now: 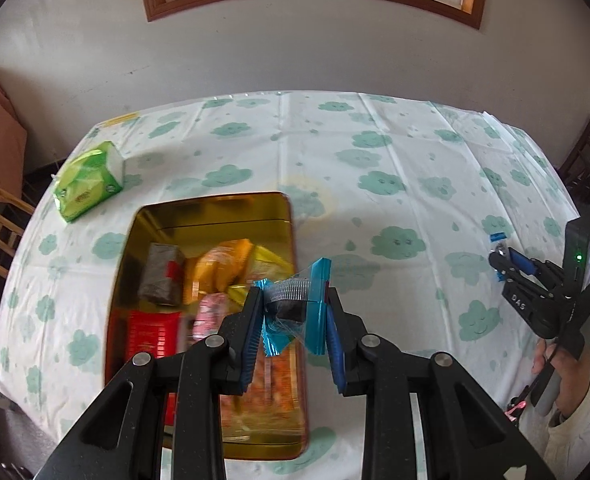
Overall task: Organize snacks
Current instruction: 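Lift the teal candy with the left gripper and carry it over the tin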
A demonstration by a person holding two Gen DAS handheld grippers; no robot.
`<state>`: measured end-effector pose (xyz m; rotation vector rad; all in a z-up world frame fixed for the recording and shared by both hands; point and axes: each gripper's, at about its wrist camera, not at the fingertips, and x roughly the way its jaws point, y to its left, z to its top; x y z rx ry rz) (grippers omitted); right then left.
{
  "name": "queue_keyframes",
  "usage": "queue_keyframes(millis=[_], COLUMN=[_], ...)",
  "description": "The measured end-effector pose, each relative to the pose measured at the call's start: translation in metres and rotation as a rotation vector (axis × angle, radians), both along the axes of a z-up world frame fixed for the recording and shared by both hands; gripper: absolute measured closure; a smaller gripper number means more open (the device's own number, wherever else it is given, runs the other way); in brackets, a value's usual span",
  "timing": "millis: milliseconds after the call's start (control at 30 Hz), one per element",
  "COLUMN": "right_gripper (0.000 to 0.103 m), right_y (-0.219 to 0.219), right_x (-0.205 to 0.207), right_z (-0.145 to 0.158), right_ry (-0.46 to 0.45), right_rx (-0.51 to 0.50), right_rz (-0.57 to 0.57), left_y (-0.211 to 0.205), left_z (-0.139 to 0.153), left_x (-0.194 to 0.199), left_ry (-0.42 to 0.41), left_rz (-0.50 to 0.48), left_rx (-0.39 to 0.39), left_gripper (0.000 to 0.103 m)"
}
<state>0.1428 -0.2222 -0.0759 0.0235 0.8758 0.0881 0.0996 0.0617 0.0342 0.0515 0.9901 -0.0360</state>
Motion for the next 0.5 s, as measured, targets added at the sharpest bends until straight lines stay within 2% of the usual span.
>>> queue_keyframes(millis=[233,500], right_gripper=[0.072,0.072], right_y=[0.0,0.001], right_x=[0.0,0.0], right_z=[0.0,0.0], right_ry=[0.0,0.0], right_rx=[0.0,-0.001], right_rz=[0.0,0.0], left_y=[0.047,0.066], left_z=[0.01,-0.014], left_x=[-0.006,-0.014], left_ry=[-0.026,0.048], left_rz=[0.057,0.083], left_rx=[0.076,0.059], left_gripper=[0.077,0.077])
